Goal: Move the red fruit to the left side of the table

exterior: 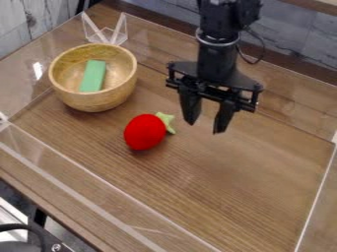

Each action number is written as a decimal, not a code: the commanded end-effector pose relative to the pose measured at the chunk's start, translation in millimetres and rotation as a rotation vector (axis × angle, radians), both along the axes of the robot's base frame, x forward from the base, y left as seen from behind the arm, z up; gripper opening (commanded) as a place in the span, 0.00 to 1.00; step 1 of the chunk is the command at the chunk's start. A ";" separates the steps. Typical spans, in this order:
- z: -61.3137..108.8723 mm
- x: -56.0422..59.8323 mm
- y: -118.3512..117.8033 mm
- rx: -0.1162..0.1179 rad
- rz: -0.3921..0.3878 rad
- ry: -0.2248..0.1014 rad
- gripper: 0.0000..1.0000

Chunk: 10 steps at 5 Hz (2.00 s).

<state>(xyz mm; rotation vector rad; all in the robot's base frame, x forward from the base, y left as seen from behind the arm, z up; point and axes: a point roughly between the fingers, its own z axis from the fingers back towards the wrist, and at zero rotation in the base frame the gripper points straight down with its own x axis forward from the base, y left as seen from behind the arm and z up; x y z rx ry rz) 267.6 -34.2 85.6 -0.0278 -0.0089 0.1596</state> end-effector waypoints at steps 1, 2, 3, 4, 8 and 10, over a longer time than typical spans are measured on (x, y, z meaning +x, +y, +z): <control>19.5 1.7 10.9 0.001 0.025 -0.069 1.00; 25.6 -3.2 20.1 -0.015 -0.002 -0.088 1.00; 16.2 -9.7 9.5 -0.026 -0.061 -0.094 1.00; 10.3 -11.6 -4.3 -0.009 -0.113 -0.097 1.00; 20.8 -14.3 21.9 -0.009 -0.008 -0.119 1.00; 19.8 8.5 0.2 0.011 0.100 -0.116 1.00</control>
